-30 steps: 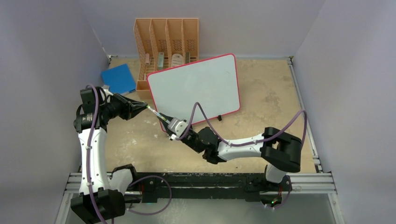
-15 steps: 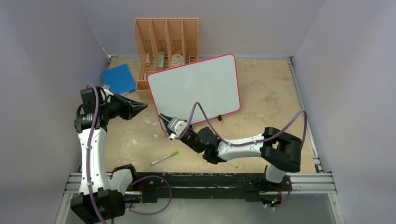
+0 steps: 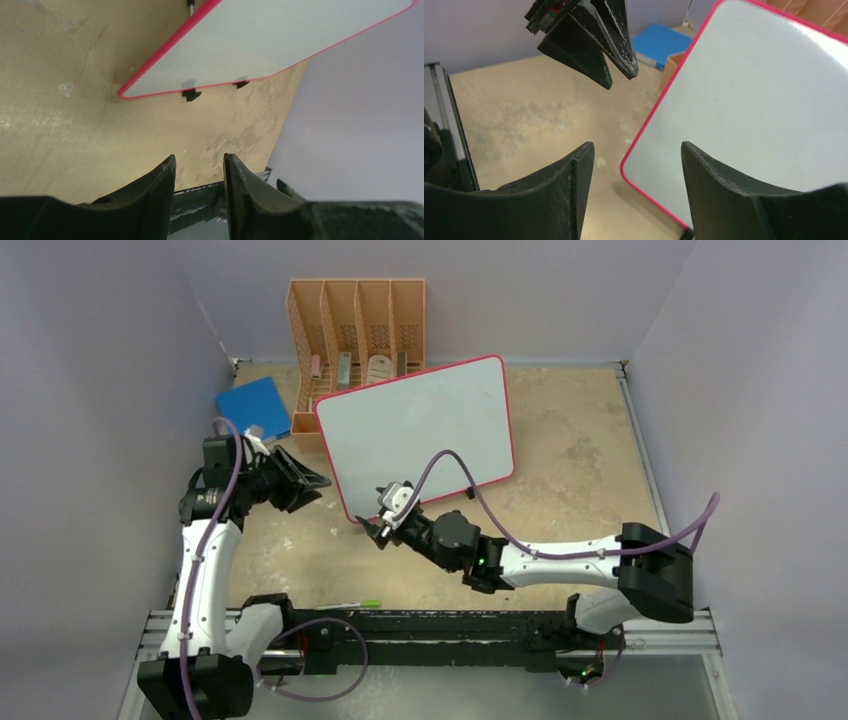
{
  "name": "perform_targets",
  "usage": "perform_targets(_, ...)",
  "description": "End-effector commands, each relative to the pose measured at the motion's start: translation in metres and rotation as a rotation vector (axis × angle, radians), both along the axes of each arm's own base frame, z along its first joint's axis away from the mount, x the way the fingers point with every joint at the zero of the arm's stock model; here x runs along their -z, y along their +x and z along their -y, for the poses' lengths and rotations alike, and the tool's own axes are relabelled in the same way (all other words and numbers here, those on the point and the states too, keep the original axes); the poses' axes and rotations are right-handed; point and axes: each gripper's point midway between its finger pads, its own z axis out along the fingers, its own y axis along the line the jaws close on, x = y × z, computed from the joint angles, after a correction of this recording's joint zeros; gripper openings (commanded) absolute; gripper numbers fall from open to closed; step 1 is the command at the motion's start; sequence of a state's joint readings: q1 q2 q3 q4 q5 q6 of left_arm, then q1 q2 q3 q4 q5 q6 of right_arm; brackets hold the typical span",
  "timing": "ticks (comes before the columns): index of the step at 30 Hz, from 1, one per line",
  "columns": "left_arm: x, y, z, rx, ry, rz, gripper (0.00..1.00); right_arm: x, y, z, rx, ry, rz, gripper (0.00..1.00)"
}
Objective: Write a sentence on the whiteboard
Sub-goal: Pick up the whiteboard marker from the corner of the board.
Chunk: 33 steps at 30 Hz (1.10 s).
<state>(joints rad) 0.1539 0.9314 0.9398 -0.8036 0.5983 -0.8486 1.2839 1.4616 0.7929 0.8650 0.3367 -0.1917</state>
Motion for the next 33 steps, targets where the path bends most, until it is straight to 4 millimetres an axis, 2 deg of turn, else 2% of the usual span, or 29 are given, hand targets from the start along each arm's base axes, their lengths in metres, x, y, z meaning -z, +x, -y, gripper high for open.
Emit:
perform_targets(1, 0.027, -0.009, -0.002, 0.063, 0.187, -0.011, 0.43, 0.027, -0.01, 0.015, 0.008, -0.066, -0.156, 0.69)
perform_targets(6, 0.046, -0.015, -0.008, 0.087, 0.258, -0.075, 0.56, 0.052, -0.03, 0.017, -0.082, -0.209, -0.244, 0.74)
perform_targets(10, 0.066, -0.024, -0.005, 0.099, 0.253, -0.142, 0.63, 0.075, -0.043, 0.017, -0.145, -0.327, -0.288, 0.75)
perform_targets(13, 0.073, -0.026, -0.01, 0.07, 0.271, -0.158, 0.69, 0.096, -0.053, 0.011, -0.213, -0.421, -0.311, 0.74)
perform_targets(18, 0.071, -0.023, -0.021, 0.029, 0.331, -0.152, 0.77, 0.128, -0.07, -0.003, -0.326, -0.532, -0.364, 0.71)
perform_targets(24, 0.061, -0.019, -0.031, -0.014, 0.378, -0.132, 0.83, 0.153, -0.096, -0.021, -0.448, -0.638, -0.367, 0.71)
perform_targets(33, 0.044, -0.018, -0.039, -0.058, 0.413, -0.081, 0.84, 0.185, -0.113, -0.033, -0.495, -0.746, -0.381, 0.66)
